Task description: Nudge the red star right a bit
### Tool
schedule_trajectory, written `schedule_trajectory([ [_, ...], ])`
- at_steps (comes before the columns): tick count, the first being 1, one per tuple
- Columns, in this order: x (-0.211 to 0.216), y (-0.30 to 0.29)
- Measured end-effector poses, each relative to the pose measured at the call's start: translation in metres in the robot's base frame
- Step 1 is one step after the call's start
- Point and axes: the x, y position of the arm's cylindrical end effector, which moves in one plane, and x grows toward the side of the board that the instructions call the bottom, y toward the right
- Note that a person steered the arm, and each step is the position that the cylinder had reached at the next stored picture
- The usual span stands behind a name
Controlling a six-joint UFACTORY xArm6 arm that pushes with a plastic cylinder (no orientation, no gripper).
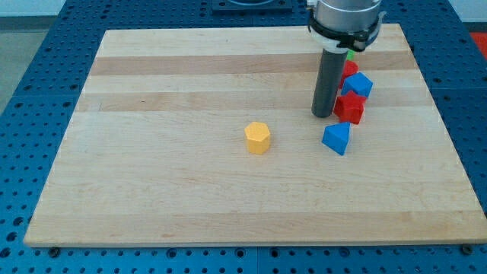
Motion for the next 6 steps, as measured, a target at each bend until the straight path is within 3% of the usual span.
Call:
schedule_trajectory([
  [2, 0.012, 0.01],
  [3, 0.011, -0.013],
  [5, -0.033, -0.005],
  [6, -0.023, 0.012],
])
